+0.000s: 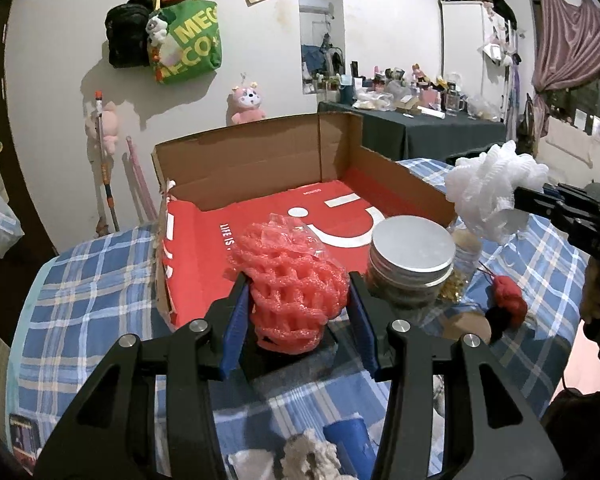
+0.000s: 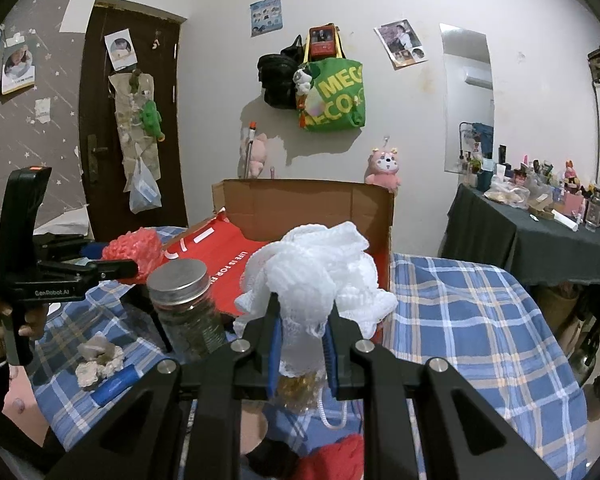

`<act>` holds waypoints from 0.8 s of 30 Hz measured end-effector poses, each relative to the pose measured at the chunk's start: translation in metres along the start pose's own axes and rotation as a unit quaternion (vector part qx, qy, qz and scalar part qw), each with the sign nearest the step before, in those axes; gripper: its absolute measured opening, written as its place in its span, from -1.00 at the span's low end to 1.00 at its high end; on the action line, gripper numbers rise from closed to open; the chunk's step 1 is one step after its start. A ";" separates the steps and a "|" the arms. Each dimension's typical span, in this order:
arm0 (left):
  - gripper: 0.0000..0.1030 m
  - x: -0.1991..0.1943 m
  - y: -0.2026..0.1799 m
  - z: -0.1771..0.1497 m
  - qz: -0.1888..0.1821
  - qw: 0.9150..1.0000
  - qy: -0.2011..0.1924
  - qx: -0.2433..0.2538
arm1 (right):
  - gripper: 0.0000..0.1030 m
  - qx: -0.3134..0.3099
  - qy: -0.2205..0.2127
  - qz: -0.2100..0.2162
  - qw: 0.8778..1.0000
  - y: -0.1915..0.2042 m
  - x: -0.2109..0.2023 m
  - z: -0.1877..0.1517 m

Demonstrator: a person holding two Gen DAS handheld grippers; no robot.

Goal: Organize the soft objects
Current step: 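Carry the red mesh ball with the left tool while the right tool carries the loofah into the red-lined box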

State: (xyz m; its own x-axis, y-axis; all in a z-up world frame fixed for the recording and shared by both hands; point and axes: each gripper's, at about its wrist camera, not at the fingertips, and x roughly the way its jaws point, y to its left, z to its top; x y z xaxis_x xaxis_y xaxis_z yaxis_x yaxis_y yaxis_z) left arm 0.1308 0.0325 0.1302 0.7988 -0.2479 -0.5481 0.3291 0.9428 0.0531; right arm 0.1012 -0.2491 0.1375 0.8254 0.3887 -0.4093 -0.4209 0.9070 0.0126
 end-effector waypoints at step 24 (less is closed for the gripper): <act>-0.14 0.126 0.027 0.088 -0.056 0.992 0.112 0.033 | -0.63 -0.067 0.147 0.021 0.987 -0.016 0.162 0.086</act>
State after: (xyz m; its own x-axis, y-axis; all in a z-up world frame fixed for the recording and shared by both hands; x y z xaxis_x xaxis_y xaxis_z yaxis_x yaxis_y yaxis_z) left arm 0.2844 0.0073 0.1364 0.6255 -0.2880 -0.7251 0.4477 0.8936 0.0312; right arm 0.2740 -0.1866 0.1490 0.6705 0.3437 -0.6575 -0.5145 0.8539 -0.0783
